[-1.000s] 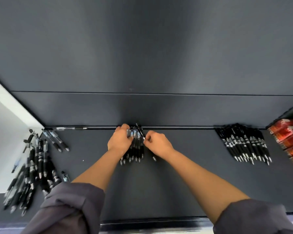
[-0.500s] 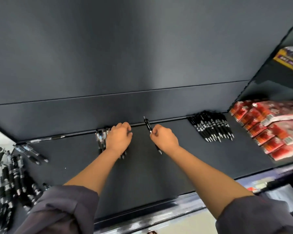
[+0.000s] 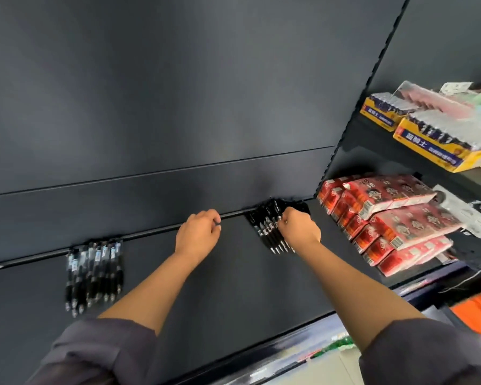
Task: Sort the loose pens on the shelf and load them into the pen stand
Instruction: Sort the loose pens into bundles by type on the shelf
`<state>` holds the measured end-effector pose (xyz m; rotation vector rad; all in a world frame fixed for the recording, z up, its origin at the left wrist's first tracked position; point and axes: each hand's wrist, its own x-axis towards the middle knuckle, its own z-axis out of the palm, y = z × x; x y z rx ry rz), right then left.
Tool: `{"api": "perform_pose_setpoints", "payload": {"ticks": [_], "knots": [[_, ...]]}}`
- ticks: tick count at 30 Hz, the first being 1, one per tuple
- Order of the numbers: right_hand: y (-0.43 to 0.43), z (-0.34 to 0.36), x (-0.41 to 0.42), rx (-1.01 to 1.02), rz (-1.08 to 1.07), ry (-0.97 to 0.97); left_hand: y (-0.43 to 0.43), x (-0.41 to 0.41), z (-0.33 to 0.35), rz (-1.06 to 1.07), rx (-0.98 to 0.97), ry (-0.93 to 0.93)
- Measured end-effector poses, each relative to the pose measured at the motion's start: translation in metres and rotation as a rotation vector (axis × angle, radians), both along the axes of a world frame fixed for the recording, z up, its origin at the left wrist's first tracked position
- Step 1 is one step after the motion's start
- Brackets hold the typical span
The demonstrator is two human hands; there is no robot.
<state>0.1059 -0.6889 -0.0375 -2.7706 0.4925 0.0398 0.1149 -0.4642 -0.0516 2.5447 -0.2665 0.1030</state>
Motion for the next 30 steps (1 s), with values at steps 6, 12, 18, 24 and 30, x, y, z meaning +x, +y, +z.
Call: {"api": "perform_pose_setpoints", "payload": {"ticks": [6,12,18,24,30], "knots": [[-0.047,-0.013,0.034,-0.006,0.063,0.061,-0.041,0.006,-0.007,0.061,0.007,0.051],[-0.057,-0.022,0.053,-0.002,0.176,0.101,-0.051,0.006,-0.010,0.127,0.040,0.093],[-0.052,-0.017,0.050,-0.084,0.242,0.001,-0.048,0.002,-0.003,0.138,0.033,0.077],[-0.005,0.000,0.039,-0.097,0.369,-0.088,-0.009,-0.015,0.014,0.163,0.033,0.019],[0.085,0.015,0.015,-0.109,0.475,-0.145,0.067,-0.050,0.031,0.204,0.070,-0.040]]}}
